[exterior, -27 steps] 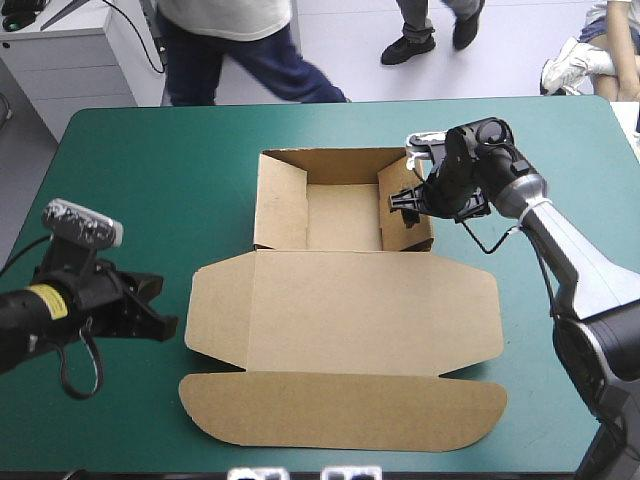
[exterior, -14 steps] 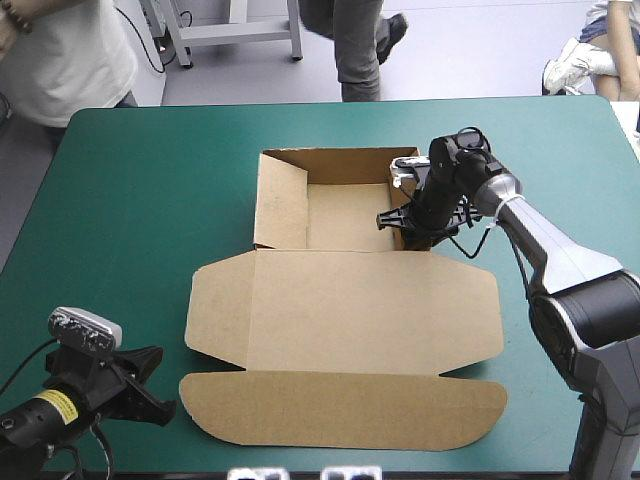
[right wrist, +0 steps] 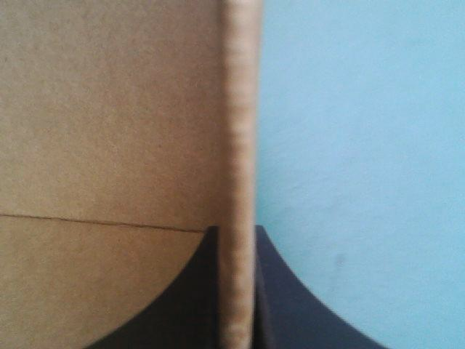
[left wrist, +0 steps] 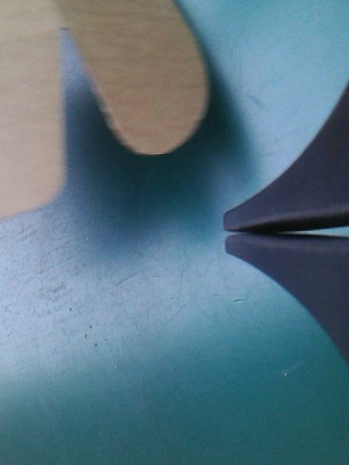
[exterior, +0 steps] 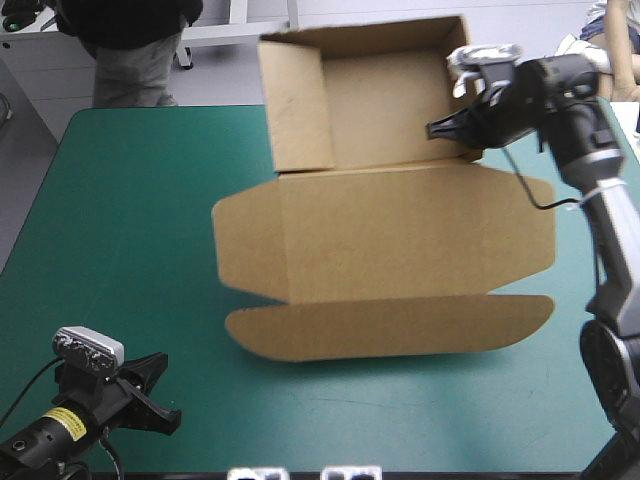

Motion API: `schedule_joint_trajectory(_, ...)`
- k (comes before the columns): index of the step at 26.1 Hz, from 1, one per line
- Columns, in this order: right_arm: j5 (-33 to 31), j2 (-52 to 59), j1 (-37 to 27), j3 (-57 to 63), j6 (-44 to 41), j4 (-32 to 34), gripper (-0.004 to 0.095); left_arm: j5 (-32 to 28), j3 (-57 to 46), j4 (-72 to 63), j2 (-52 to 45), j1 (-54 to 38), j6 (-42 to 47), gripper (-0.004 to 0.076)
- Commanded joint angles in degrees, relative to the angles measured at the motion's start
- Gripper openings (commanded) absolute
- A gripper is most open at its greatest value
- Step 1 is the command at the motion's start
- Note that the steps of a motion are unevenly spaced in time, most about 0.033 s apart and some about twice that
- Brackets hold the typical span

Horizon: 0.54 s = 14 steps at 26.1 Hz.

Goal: Fold the box

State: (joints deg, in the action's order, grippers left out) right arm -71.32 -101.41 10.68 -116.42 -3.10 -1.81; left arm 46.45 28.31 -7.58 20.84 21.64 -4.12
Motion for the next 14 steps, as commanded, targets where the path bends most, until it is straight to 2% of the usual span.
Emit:
schedule_joint_trajectory(1, -0.36, 7.84, -8.11, -3.59, 1.04, 4.13, -0.002, -5.23, 1.33, -1.52, 0.36, 0.3, -0.12, -0.0008)
schedule_joint_trajectory(5, -0.36, 9.48, -20.03, -3.59, 1.04, 3.18, -0.002, -6.37, 1.33, -1.52, 0.36, 0.3, -0.22, -0.0008)
schedule_joint_trajectory(9, -0.36, 8.58, -30.96, -1.41, 3.1, -2.38, -0.002, -6.63, 1.33, -1.52, 0.36, 0.3, -0.11, -0.0008)
schedule_joint_trajectory(14, -0.36, 4.79, -36.34, 3.34, 5.02, 1.81, -0.002, -6.57, 1.33, -1.52, 0.36, 0.3, -0.11, -0.0008)
